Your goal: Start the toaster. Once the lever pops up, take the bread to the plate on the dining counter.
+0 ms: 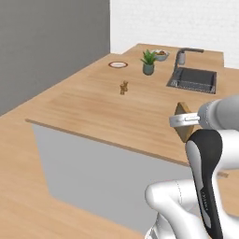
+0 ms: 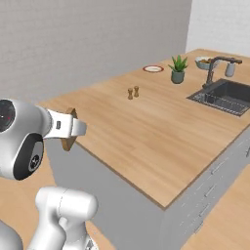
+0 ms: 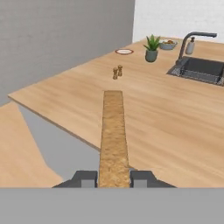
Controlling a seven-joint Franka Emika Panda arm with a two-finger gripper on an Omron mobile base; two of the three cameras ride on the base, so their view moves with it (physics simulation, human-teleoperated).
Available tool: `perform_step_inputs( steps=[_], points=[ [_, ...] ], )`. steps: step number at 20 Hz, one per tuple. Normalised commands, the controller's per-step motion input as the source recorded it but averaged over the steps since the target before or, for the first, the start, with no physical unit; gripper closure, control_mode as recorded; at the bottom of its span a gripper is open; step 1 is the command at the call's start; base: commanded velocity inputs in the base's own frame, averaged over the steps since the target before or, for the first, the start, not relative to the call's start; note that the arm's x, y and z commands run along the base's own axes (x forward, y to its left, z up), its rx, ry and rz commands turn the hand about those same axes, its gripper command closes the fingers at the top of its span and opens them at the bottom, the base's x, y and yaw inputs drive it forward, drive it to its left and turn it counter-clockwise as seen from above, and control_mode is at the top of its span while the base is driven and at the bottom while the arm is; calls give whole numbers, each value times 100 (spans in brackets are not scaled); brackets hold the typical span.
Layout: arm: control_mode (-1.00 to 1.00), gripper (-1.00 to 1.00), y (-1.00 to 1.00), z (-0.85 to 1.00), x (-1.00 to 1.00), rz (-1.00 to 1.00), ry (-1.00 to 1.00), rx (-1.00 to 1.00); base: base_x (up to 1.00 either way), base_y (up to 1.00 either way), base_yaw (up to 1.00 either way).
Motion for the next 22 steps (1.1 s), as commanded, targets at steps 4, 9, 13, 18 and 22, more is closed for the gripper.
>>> perform_step_inputs(
  steps=[4, 9, 13, 18, 22],
  points=[
    [100, 100, 0, 0, 0, 0, 0, 0, 9, 100, -10],
    [100, 100, 0, 0, 0, 0, 0, 0, 41, 100, -10],
    [100, 100, 0, 0, 0, 0, 0, 0, 76, 100, -9],
    [100, 100, 0, 0, 0, 0, 0, 0, 69, 100, -13],
    [100, 100, 0, 0, 0, 0, 0, 0, 52, 100, -14]
  ],
)
